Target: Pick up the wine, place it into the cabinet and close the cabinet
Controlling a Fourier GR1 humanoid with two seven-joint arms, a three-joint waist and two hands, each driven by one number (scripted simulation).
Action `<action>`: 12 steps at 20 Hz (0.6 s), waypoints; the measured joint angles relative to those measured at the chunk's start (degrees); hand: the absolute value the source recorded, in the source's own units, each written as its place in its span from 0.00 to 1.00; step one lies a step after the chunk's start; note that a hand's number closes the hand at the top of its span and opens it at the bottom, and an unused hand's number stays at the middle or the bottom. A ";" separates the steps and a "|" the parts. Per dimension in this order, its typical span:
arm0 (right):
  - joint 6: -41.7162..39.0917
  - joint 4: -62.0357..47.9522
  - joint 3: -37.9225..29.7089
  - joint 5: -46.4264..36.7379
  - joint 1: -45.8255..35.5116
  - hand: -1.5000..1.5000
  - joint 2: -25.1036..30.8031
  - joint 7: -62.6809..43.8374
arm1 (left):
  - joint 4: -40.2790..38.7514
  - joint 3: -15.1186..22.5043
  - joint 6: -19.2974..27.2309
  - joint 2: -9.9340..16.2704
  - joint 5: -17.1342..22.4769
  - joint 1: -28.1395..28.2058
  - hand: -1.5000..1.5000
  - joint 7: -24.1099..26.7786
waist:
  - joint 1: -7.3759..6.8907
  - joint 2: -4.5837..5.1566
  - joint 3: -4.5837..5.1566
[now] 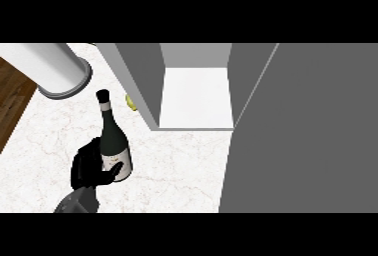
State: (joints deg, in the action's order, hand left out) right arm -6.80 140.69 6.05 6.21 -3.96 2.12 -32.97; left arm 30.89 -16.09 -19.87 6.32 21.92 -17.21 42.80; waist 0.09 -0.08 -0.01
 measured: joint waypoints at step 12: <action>-0.06 -0.29 -0.36 0.23 -0.64 0.00 -0.52 -0.06 | 19.19 7.77 1.50 -4.59 0.13 7.30 1.00 -8.11 | -0.28 -0.10 -0.03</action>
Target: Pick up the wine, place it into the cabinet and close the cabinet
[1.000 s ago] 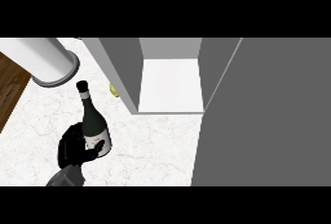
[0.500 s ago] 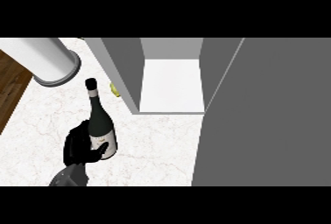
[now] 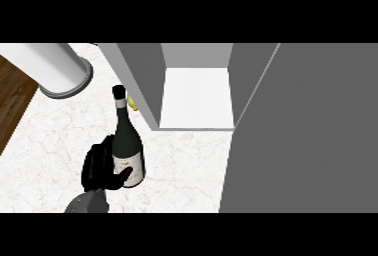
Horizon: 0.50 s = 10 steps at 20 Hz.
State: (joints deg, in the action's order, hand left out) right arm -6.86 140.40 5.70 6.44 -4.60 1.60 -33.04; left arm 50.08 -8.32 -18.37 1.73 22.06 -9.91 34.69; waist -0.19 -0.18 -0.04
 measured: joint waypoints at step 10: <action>0.42 0.06 -0.43 -0.19 -1.30 0.00 0.36 -1.68 | 17.11 17.14 13.85 -1.56 5.96 4.92 1.00 -7.74 | 0.23 0.05 0.02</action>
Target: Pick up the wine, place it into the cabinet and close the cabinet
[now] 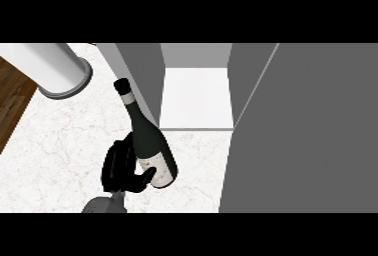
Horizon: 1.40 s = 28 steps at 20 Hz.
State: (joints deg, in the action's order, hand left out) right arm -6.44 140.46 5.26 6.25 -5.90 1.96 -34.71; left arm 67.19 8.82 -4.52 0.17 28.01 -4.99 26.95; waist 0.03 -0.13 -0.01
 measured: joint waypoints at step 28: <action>-1.26 -2.42 -1.56 2.62 -0.65 0.00 -0.02 1.11 | -15.56 21.61 20.33 -0.16 23.39 -15.60 1.00 14.23 | 0.58 0.22 0.03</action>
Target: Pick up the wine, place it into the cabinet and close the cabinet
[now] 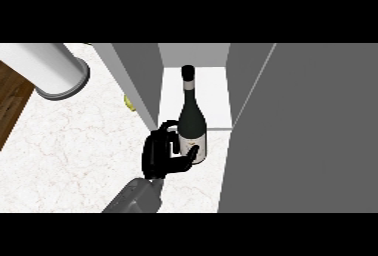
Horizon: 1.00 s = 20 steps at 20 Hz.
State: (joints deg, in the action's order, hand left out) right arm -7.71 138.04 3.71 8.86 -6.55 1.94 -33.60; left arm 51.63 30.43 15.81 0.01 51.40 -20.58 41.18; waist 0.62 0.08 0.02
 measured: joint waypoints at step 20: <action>-3.04 -2.06 -1.58 2.26 2.93 0.00 0.58 5.51 | -19.50 -2.38 -0.16 -0.09 12.02 -19.58 1.00 2.61 | 0.66 0.06 -0.03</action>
State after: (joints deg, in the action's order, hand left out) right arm -10.74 135.98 2.13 11.12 -3.62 2.52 -28.09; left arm 32.13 28.06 15.65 -0.08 63.42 -40.17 43.79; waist 1.28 0.14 -0.01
